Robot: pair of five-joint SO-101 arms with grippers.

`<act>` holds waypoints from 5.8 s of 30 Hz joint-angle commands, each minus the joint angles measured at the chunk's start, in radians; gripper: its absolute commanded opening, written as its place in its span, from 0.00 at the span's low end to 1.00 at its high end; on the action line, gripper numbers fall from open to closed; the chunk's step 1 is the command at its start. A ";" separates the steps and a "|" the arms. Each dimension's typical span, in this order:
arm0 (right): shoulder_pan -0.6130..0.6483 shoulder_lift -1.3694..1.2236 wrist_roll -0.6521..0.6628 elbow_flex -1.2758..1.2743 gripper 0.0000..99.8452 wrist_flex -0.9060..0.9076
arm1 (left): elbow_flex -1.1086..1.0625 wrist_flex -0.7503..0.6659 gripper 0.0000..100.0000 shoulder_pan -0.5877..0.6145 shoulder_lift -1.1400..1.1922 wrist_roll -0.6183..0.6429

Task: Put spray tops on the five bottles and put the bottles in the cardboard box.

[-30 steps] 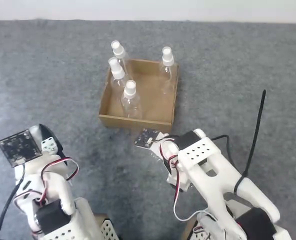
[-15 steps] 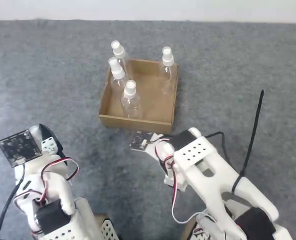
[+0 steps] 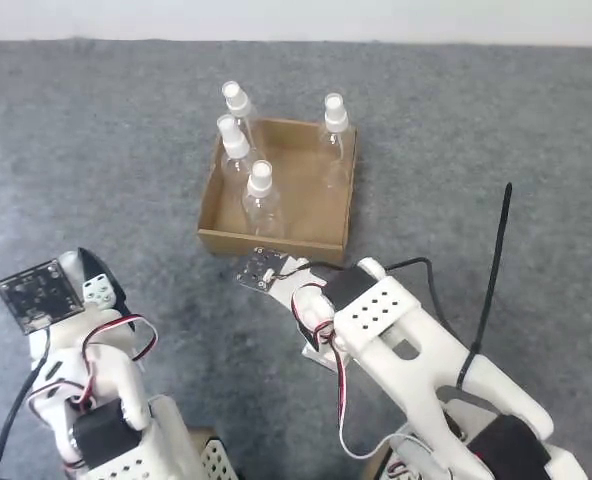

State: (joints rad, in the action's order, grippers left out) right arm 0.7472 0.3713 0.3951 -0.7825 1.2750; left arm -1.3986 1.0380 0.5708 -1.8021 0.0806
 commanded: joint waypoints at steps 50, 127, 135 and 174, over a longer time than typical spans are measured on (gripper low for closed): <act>0.170 0.090 -0.012 0.133 0.10 -0.044 | 0.012 -0.002 0.02 0.003 -0.017 -0.032; 0.059 1.442 -0.292 -0.574 0.03 -0.513 | 0.054 -0.061 0.01 -0.344 -0.017 -0.005; 0.065 1.445 -0.238 -0.678 0.01 -0.578 | 0.156 -0.083 0.01 -0.368 -0.017 0.002; 0.065 1.442 -0.229 -0.864 0.02 -0.766 | 0.498 -0.216 0.01 -0.601 -0.017 0.104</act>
State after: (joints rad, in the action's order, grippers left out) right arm 0.8178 1.7998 0.1542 -1.6571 0.5324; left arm -0.9459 0.8493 -0.0245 -1.8036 0.1711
